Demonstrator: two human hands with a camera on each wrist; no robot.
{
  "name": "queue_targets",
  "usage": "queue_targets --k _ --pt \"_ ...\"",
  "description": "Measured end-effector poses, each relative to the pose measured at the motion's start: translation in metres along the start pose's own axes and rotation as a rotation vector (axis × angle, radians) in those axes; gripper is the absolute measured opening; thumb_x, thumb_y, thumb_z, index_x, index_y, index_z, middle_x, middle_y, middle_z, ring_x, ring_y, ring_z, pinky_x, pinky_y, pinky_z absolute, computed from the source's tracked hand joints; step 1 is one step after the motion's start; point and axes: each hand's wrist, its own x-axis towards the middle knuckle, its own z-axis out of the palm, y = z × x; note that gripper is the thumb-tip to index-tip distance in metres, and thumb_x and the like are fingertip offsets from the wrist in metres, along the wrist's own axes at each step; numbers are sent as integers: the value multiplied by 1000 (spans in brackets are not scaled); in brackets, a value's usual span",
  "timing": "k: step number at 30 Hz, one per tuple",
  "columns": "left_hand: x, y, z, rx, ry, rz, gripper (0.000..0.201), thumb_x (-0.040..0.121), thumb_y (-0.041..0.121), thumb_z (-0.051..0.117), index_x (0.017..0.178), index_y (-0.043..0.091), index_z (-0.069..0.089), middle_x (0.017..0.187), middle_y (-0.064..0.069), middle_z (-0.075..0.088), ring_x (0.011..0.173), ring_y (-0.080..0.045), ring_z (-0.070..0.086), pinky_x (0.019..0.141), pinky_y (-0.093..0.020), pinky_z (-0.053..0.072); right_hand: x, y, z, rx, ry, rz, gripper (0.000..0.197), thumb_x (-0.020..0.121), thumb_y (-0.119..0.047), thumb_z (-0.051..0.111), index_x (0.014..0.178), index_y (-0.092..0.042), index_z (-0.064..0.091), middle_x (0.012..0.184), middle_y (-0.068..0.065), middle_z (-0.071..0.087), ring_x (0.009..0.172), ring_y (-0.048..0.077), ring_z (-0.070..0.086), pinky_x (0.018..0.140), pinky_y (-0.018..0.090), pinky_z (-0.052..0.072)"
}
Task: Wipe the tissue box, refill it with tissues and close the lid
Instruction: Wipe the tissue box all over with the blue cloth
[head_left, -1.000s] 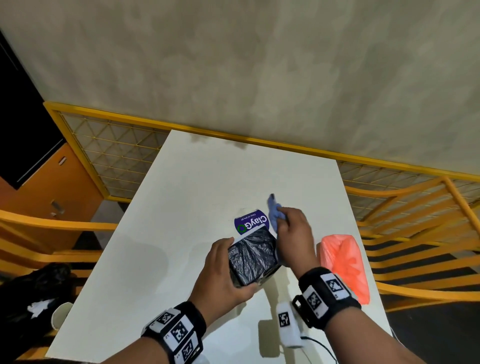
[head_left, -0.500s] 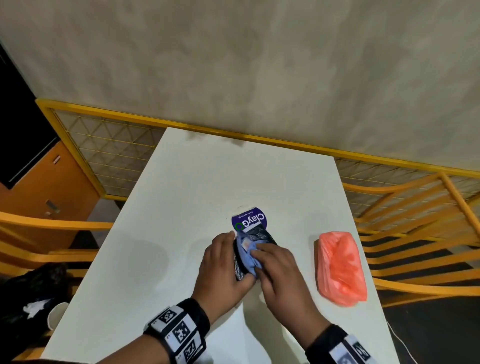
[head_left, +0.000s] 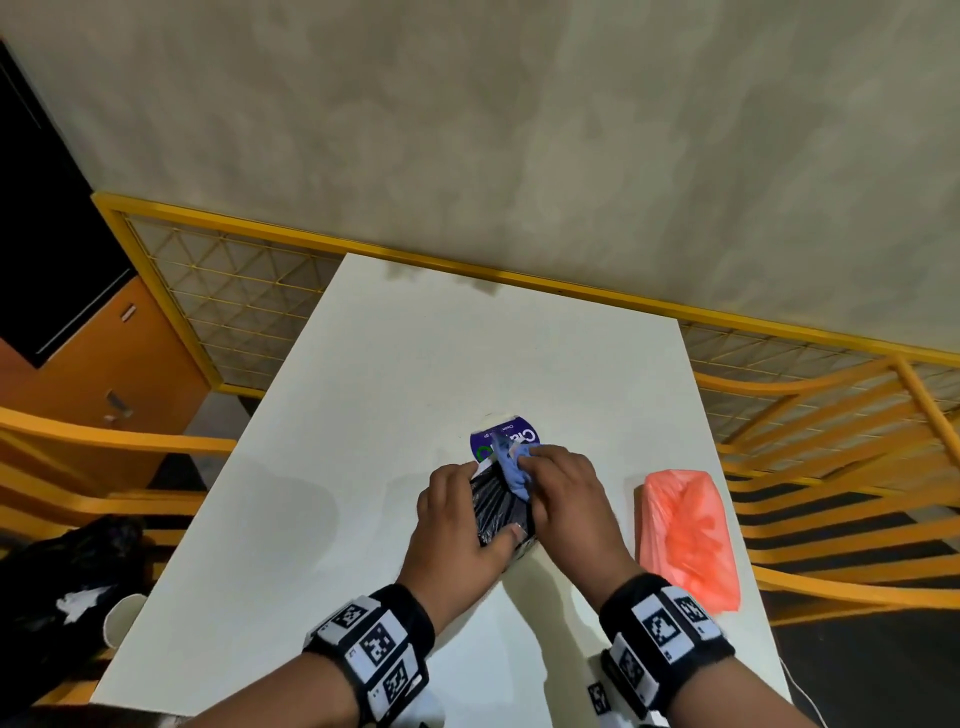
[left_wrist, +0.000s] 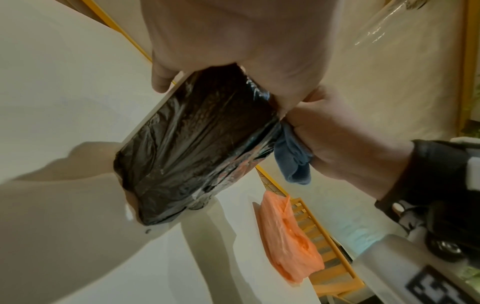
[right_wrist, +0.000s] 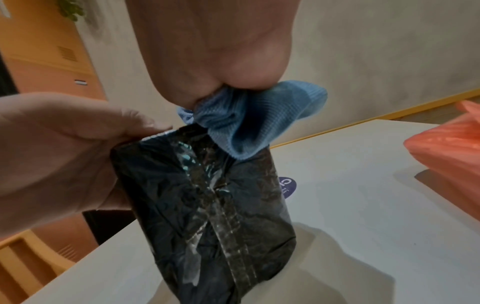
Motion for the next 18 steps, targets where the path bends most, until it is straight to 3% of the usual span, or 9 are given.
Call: queue_targets --k 3,7,8,10,12,13,16,18 --pt "3 1 -1 6 -17 -30 88 74 62 51 146 13 34 138 0 35 129 -22 36 106 -30 34 13 1 0 42 22 137 29 83 -4 49 105 -14 66 105 3 64 93 27 58 77 30 40" --pt "6 1 -4 16 -37 -18 87 76 62 51 146 16 32 138 1 33 129 -22 34 106 -32 37 24 8 -25 302 147 490 27 95 -6 48 116 -12 64 113 1 61 103 15 55 81 19 34" --pt "6 0 -5 15 -38 -15 88 75 63 50 147 17 31 139 2 33 129 -22 34 106 -32 37 22 9 -34 288 203 466 27 95 -7 49 115 -13 64 115 2 62 105 16 56 81 19 34" --pt "5 1 -5 12 -34 -24 90 74 64 49 148 16 31 140 2 33 130 -21 34 107 -33 38 8 3 -47 178 243 228 26 89 -5 53 110 -15 65 113 2 64 105 19 56 84 24 37" --pt "5 -1 -4 1 -9 -3 91 72 62 52 146 12 36 136 0 38 129 -21 37 108 -34 38 -17 -9 -40 96 133 -50 32 82 -3 60 112 -14 65 115 4 65 107 21 56 91 31 41" --pt "6 -2 -3 -10 -3 20 89 71 59 53 145 11 39 132 1 41 127 -20 39 108 -34 37 -29 -14 -30 75 61 -118 36 82 -4 60 115 -15 64 118 5 64 109 23 57 92 33 43" --pt "7 -3 -6 -50 -13 60 82 71 54 55 142 15 42 128 11 41 125 -12 39 107 -30 36 -43 -18 -7 43 -18 -117 36 85 -12 51 119 -15 63 120 5 64 108 24 58 88 37 47" --pt "7 -3 -6 -51 9 91 70 73 49 57 135 17 47 122 12 45 122 -10 41 106 -36 39 -31 -15 -3 23 -8 -84 37 83 -16 48 116 -15 64 117 5 66 104 24 58 85 36 48"
